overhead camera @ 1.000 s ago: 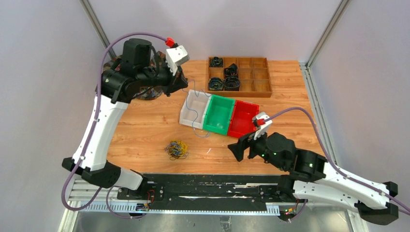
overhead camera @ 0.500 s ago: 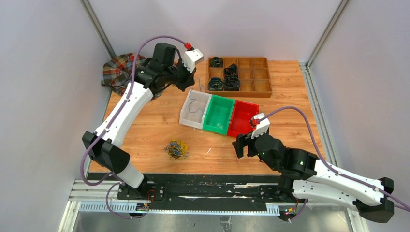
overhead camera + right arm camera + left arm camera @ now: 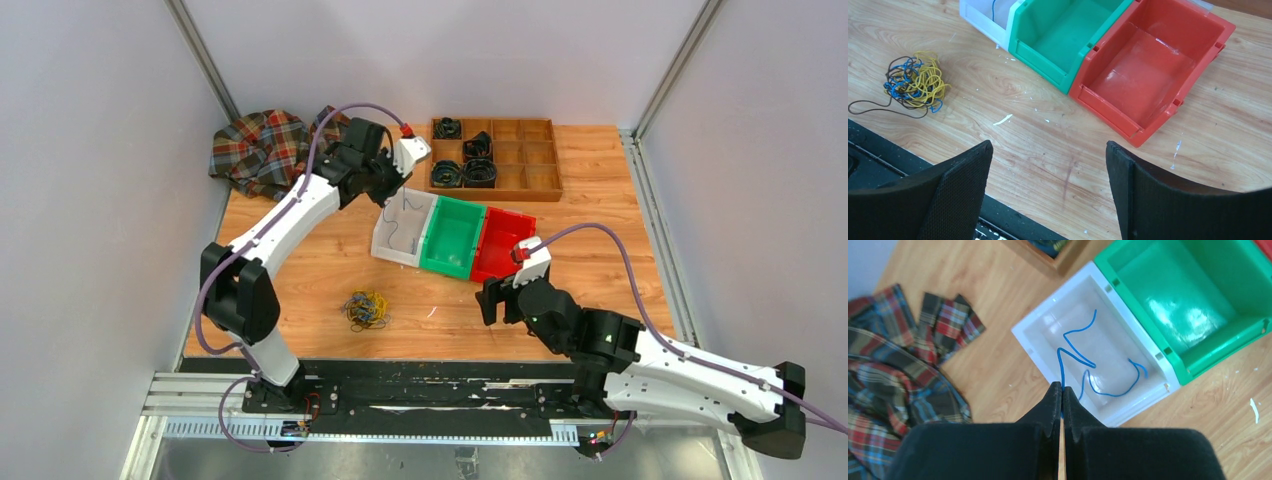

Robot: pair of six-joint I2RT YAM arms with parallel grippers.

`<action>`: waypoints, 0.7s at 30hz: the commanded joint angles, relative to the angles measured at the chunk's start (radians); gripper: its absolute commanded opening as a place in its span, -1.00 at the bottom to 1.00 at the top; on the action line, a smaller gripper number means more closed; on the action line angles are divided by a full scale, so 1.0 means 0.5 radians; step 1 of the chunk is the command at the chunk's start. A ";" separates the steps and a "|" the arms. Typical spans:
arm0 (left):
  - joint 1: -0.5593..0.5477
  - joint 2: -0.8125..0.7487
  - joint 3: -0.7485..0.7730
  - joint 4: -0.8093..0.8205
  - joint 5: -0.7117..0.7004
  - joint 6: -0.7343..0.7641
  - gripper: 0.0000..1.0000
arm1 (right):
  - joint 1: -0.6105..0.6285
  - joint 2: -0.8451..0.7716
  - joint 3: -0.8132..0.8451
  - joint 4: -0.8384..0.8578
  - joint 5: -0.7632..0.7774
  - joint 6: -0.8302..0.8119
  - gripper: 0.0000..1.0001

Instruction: Untangle the cables

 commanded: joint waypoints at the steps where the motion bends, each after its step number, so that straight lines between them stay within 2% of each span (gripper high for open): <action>1: -0.014 0.045 -0.078 0.057 0.048 -0.004 -0.99 | -0.026 0.067 0.017 0.055 0.063 0.021 0.65; 17: -0.070 0.335 -0.104 0.123 -0.015 -0.042 -0.98 | -0.034 0.057 0.080 0.032 0.075 0.009 0.66; 18: -0.076 0.339 -0.114 0.133 -0.019 -0.045 -0.89 | -0.035 0.053 0.082 0.030 0.075 0.013 0.66; 20: -0.092 0.346 -0.122 0.135 -0.013 -0.041 -0.48 | -0.038 0.048 0.089 0.031 0.070 0.019 0.66; 21: -0.096 0.347 -0.110 0.123 -0.016 -0.044 -0.36 | -0.038 0.046 0.095 0.030 0.069 0.020 0.66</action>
